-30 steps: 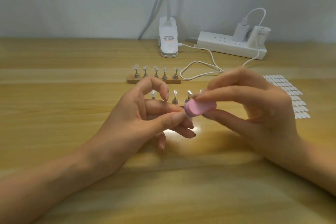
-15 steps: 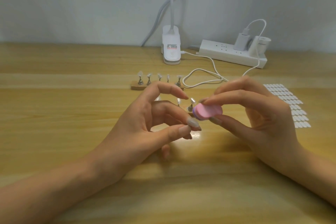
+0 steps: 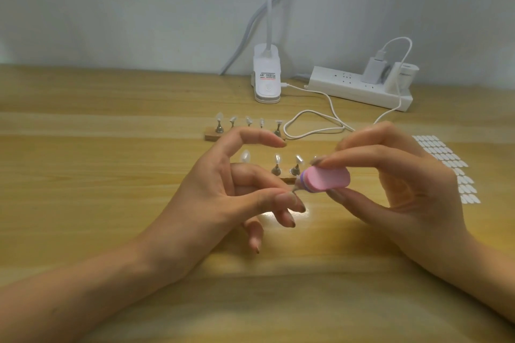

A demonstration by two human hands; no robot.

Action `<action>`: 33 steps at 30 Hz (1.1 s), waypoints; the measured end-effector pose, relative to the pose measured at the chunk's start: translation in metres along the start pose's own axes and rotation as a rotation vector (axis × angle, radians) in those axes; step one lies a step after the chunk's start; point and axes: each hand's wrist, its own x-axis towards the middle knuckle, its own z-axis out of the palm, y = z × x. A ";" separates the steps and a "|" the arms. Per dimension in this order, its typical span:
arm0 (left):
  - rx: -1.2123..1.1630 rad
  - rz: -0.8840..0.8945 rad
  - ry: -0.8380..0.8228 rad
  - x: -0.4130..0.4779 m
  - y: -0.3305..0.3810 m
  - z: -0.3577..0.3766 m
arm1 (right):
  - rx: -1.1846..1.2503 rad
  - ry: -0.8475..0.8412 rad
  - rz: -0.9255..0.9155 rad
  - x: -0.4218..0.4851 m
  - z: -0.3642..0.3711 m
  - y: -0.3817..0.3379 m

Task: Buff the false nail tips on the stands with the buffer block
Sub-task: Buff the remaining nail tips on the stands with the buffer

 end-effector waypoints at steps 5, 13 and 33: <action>0.010 -0.008 0.005 0.001 0.000 0.001 | -0.041 -0.022 -0.010 0.001 0.002 -0.005; 0.073 -0.004 -0.060 0.000 0.000 0.003 | -0.050 -0.038 -0.020 0.003 0.001 -0.005; 0.075 0.005 -0.108 0.000 -0.002 0.002 | -0.089 -0.024 -0.033 0.000 -0.001 -0.008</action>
